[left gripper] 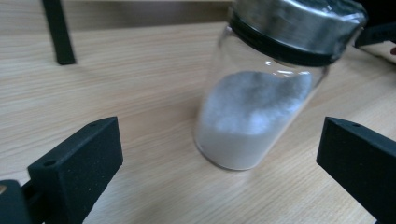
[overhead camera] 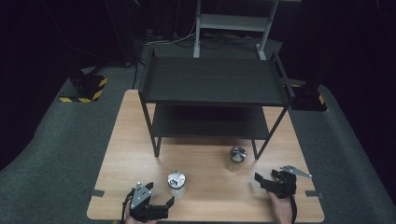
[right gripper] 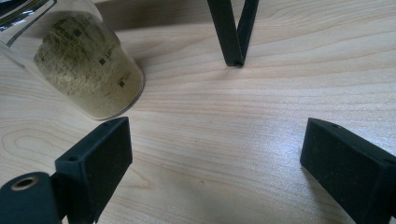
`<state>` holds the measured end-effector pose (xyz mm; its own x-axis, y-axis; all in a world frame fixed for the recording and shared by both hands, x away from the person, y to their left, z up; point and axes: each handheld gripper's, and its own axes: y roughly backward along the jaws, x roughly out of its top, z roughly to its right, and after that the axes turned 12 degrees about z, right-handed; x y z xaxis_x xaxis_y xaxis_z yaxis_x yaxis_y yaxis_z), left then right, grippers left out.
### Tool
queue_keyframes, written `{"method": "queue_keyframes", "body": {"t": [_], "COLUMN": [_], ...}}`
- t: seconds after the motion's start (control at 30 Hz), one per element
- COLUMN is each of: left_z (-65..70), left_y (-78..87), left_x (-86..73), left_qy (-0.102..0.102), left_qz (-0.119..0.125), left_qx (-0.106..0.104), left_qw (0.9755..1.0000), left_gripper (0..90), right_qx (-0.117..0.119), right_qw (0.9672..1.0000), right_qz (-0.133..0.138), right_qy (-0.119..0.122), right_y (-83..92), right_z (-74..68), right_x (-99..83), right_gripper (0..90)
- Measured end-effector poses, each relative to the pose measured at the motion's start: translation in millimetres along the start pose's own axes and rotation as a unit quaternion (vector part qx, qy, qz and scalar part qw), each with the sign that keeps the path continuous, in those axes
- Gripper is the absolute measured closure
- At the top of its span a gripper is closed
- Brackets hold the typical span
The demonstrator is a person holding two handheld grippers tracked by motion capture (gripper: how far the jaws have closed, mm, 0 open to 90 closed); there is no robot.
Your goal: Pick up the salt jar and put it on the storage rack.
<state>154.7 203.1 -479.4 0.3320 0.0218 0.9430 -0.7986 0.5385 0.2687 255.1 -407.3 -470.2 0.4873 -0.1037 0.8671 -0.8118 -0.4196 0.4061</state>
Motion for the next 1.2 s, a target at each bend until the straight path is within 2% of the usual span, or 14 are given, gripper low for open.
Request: {"method": "queue_keyframes", "body": {"t": [0.37,0.57,0.73,0.83,1.0,1.2], "left_z": [16.2,20.7,26.4,33.5,41.2,44.7], "left_y": [-17.6,-27.5,-35.1,-40.1,-47.0,-53.1], "left_x": [10.7,16.5,21.8,24.8,27.9,31.1], "left_qy": [-0.018,-0.014,-0.019,-0.032,-0.042,-0.040], "left_qz": [-0.019,-0.029,-0.038,-0.044,-0.052,-0.051], "left_qx": [-0.001,-0.001,0.008,0.018,0.027,0.032], "left_qw": [0.9997,0.9995,0.9991,0.9983,0.9974,0.9974], "left_gripper": [0.7,0.6,0.7,1.1,1.6,2.1], "right_qx": [-0.002,-0.004,-0.004,-0.004,-0.003,-0.004], "right_qw": [1.0000,1.0000,1.0000,1.0000,1.0000,1.0000], "right_qz": [0.001,0.002,0.002,0.004,0.005,0.005], "right_qy": [-0.002,-0.002,-0.002,-0.003,-0.003,-0.004], "right_y": [0.4,0.5,0.7,0.9,1.1,1.4], "right_z": [-0.5,-1.0,-0.4,-0.1,0.1,0.1], "right_x": [-0.5,-0.5,-0.8,-1.2,-1.4,-1.6], "right_gripper": [8.8,9.0,9.2,9.2,9.2,9.3]}}
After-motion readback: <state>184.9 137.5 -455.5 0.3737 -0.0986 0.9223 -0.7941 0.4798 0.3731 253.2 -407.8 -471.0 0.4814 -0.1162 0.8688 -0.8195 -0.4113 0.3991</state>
